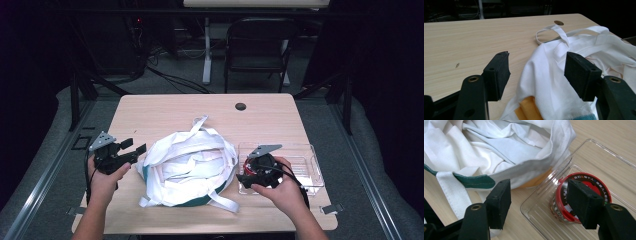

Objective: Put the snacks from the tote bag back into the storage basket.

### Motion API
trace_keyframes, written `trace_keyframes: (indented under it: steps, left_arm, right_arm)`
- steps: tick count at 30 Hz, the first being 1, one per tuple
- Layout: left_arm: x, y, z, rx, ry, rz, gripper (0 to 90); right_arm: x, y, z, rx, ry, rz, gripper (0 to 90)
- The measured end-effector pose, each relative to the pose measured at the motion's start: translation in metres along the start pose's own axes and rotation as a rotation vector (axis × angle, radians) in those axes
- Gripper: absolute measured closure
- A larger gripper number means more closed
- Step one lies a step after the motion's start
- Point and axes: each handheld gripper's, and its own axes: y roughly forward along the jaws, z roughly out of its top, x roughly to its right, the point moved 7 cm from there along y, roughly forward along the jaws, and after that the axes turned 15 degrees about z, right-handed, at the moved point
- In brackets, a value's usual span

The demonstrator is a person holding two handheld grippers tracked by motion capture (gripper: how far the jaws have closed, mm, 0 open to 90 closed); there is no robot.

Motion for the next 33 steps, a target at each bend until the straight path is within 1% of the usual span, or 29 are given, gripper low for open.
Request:
trace_keyframes:
  steps: [1, 4, 6, 8, 10, 11, 13, 15, 16, 20, 21, 23, 26, 27, 29, 30, 32, 33]
  left_arm:
    - [0.0, 0.0, 0.0, -0.001, 0.0, -0.002, 36.8]
    - [-0.001, 0.0, 0.0, 0.002, -0.005, 0.001, 36.8]
    - [-0.001, 0.0, 0.0, 0.0, -0.003, 0.001, 36.8]
    - [0.0, 0.0, 0.0, -0.003, 0.001, 0.0, 36.8]
    - [0.0, 0.0, 0.0, -0.002, 0.002, 0.0, 36.8]
    - [0.0, 0.0, 0.0, -0.002, -0.001, 0.0, 36.8]
    - [0.0, 0.0, 0.0, -0.001, -0.002, 0.0, 36.8]
    - [0.0, -0.001, 0.0, -0.001, 0.0, -0.001, 36.8]
    - [0.0, -0.001, 0.001, 0.0, -0.002, -0.001, 36.8]
    - [0.0, 0.0, 0.0, 0.005, -0.005, -0.003, 36.8]
    - [0.0, 0.0, 0.0, -0.001, 0.001, -0.004, 36.8]
    - [0.001, 0.0, 0.0, 0.0, 0.0, -0.004, 36.8]
    - [0.001, 0.001, 0.0, 0.001, 0.001, -0.005, 36.8]
    - [0.001, 0.001, -0.001, -0.002, 0.001, 0.0, 36.8]
    - [0.001, 0.002, -0.002, -0.008, 0.0, -0.004, 36.8]
    - [0.002, 0.003, -0.003, -0.012, 0.003, -0.001, 36.8]
    - [0.003, 0.004, -0.004, -0.017, 0.011, -0.003, 36.8]
    - [0.004, 0.004, -0.004, -0.015, 0.019, 0.002, 36.9]
  right_arm:
    - [0.0, 0.0, 0.0, 0.0, 0.0, 0.0, 36.4]
    - [-0.002, 0.002, -0.005, 0.023, -0.009, 0.007, 37.0]
    - [-0.003, 0.002, -0.007, 0.022, -0.013, 0.004, 37.1]
    - [-0.005, 0.001, -0.011, 0.045, -0.033, 0.007, 37.5]
    - [-0.006, 0.002, -0.014, 0.054, -0.047, 0.009, 37.6]
    - [-0.007, 0.002, -0.015, 0.049, -0.057, 0.01, 37.6]
    - [-0.008, 0.002, -0.017, 0.053, -0.059, 0.013, 37.7]
    - [-0.01, 0.003, -0.019, 0.069, -0.071, 0.021, 37.6]
    - [-0.011, 0.003, -0.02, 0.08, -0.071, 0.026, 37.9]
    - [-0.012, 0.002, -0.023, 0.142, -0.071, 0.015, 39.6]
    - [-0.011, 0.002, -0.024, 0.148, -0.068, 0.016, 40.6]
    - [-0.011, 0.002, -0.025, 0.152, -0.061, 0.02, 40.6]
    - [-0.009, 0.003, -0.025, 0.181, -0.047, 0.02, 40.7]
    - [-0.009, 0.003, -0.025, 0.199, -0.047, 0.021, 40.8]
    - [-0.009, 0.003, -0.025, 0.202, -0.048, 0.023, 40.8]
    - [-0.009, 0.003, -0.026, 0.202, -0.043, 0.036, 40.6]
    - [-0.008, 0.003, -0.027, 0.203, -0.036, 0.041, 40.6]
    - [-0.007, 0.004, -0.027, 0.212, -0.032, 0.042, 40.6]
